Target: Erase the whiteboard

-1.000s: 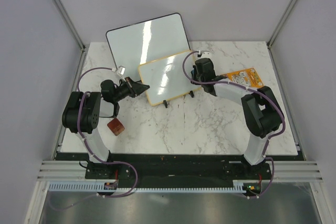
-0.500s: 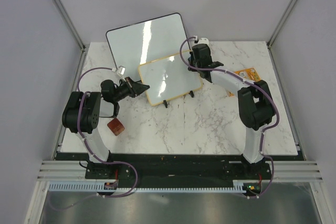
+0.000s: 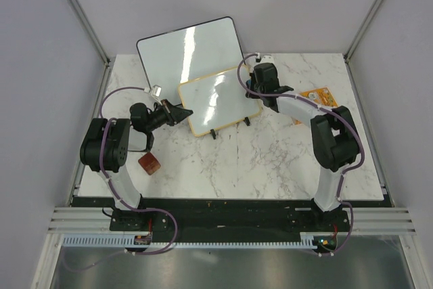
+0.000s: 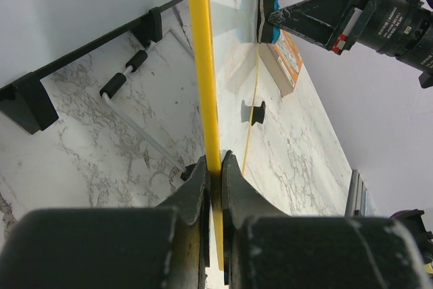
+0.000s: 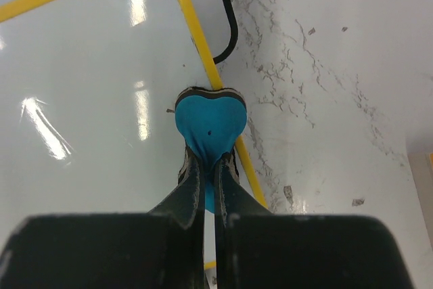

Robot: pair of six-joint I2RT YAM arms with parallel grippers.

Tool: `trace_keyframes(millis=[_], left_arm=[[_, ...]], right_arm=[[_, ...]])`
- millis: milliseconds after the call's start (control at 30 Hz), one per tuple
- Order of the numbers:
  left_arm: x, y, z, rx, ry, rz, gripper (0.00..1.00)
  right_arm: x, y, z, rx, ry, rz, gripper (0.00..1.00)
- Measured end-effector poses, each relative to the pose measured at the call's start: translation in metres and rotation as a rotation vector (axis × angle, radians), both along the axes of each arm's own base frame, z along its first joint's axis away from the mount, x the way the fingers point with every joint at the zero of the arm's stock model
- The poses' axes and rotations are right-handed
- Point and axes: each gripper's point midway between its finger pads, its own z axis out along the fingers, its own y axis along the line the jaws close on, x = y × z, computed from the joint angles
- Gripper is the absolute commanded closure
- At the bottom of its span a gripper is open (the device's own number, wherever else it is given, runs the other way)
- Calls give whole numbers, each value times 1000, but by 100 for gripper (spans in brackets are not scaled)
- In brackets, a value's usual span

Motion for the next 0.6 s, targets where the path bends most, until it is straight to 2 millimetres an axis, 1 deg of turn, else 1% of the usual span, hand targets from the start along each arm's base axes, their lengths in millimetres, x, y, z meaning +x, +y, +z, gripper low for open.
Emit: trace_keyframes(millis=[233,600], left_arm=[[0,0,0,0,-1,-2,98],[0,0,0,0,-1,-2,98]], right_arm=[[-17,-5,-13,23,44,26,100],[-55,-14,-39,20,124,56,100]])
